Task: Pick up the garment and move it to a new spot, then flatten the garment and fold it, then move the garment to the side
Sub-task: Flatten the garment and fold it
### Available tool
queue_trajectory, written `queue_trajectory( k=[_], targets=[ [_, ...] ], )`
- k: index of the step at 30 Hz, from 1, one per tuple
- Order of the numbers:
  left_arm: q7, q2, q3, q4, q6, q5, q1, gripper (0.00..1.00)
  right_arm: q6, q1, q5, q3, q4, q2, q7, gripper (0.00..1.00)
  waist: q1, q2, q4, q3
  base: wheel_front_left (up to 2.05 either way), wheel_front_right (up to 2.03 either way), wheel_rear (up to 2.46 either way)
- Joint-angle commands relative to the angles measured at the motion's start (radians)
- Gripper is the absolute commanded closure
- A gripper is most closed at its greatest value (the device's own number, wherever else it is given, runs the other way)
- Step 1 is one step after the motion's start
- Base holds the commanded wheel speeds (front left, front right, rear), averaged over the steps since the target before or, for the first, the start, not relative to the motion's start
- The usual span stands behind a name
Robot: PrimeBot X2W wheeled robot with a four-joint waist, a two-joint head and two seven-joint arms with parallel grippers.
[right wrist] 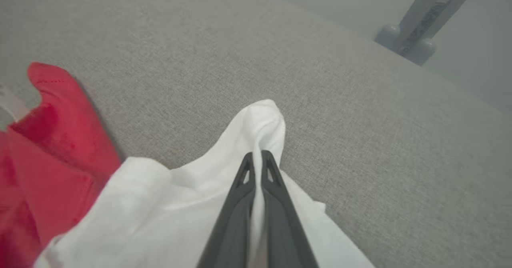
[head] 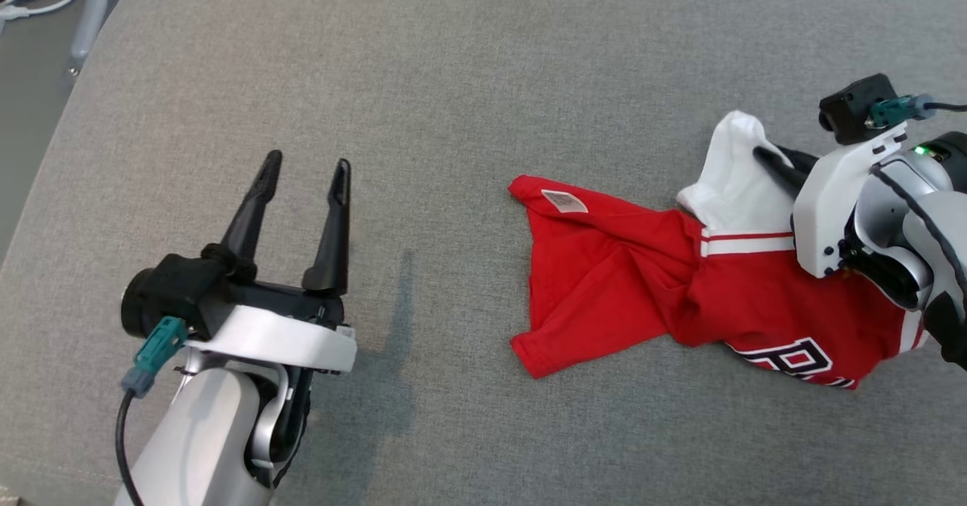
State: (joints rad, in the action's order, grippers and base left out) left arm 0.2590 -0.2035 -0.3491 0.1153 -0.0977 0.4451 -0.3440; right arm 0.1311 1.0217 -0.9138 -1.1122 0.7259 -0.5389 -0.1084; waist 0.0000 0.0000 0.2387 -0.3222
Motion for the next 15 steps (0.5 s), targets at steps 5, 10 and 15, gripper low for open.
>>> queue_trajectory(
  k=[5, 10, 15],
  targets=[
    [0.005, -0.013, 0.051, -0.028, -0.007, -0.023, 0.046, 0.00, -0.001, 0.013, -0.029, 0.011, -0.018, 0.004, 0.152, 1.00, 0.0000, 0.0000, -0.044, 0.050, 0.00, 0.00, 0.00],
    [0.005, -0.027, 0.081, -0.058, -0.014, -0.034, 0.096, 0.00, -0.001, -0.039, -0.029, 0.056, -0.055, 0.014, 0.312, 1.00, 0.0000, 0.0000, -0.091, 0.096, 0.00, 0.00, 0.00],
    [0.004, -0.042, 0.101, -0.089, -0.028, -0.034, 0.142, 0.00, -0.001, -0.165, 0.009, 0.177, -0.142, 0.029, 0.375, 1.00, 0.0000, 0.0000, -0.145, 0.127, 0.00, 0.00, 0.00]
  ],
)
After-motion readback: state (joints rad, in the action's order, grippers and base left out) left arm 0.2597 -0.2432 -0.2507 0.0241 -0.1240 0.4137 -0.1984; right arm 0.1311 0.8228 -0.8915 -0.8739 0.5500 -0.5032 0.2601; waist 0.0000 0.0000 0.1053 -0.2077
